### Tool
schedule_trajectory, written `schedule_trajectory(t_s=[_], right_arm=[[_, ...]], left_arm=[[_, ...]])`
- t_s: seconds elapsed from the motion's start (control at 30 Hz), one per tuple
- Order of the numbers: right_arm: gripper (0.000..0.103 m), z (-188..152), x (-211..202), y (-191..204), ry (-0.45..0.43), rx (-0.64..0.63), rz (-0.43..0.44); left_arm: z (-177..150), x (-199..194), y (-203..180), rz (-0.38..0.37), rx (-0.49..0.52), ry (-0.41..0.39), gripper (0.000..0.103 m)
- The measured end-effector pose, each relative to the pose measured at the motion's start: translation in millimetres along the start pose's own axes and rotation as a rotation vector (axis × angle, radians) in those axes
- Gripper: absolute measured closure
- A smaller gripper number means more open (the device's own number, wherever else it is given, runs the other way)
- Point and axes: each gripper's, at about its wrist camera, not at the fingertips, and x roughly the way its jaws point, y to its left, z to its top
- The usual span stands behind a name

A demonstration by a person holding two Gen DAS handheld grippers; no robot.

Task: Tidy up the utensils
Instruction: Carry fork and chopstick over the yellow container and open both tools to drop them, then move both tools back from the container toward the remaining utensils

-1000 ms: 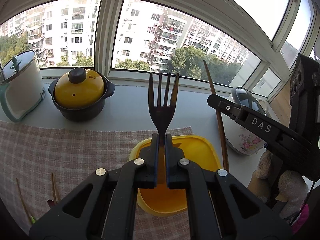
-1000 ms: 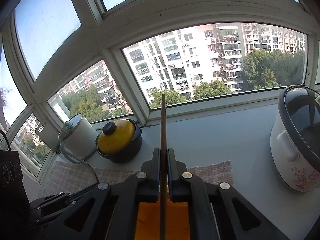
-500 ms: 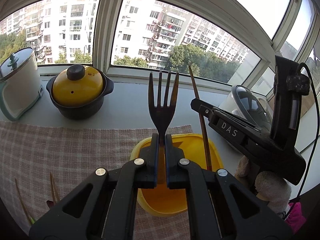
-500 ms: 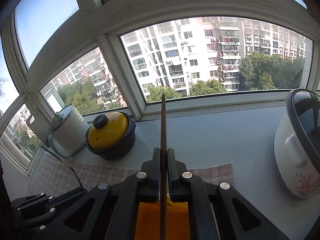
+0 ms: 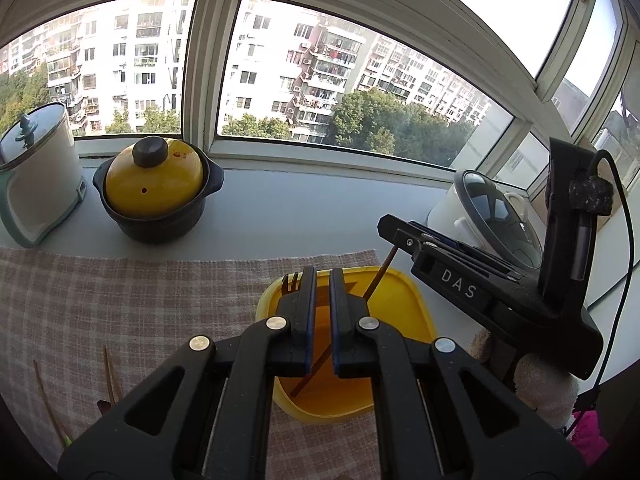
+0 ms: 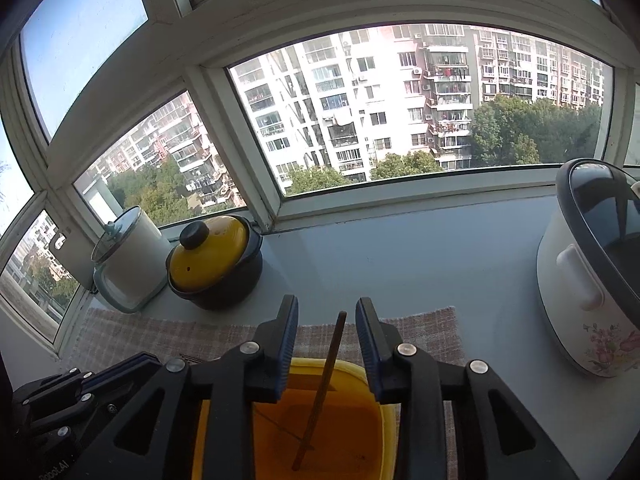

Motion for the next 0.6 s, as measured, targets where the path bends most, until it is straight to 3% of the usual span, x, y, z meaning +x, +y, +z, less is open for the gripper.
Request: schedule_trajectory(t_s=[0.27, 0.43, 0.5, 0.6], right_arm=[[0.071, -8.4, -24.8, 5.0, -0.020, 0.007, -0.014], [0.056, -18.1, -45.9, 15.0, -0.039, -0.007, -0.022], [0.048, -22.5, -55.9, 21.2, -0.054, -0.017, -0.021], [0.034, -29.5, -70.5, 32.8, -0.074, -0.045, -0.011]], left_arm=[[-7.8, -24.1, 5.8, 0.000, 0.010, -0.020, 0.100], [-15.7, -49.9, 15.4, 0.023, 0.032, -0.040, 0.099], [-20.0, -63.2, 23.1, 0.042, 0.043, -0.049, 0.094], [-28.6, -84.8, 37.8, 0.085, 0.054, -0.069, 0.067]])
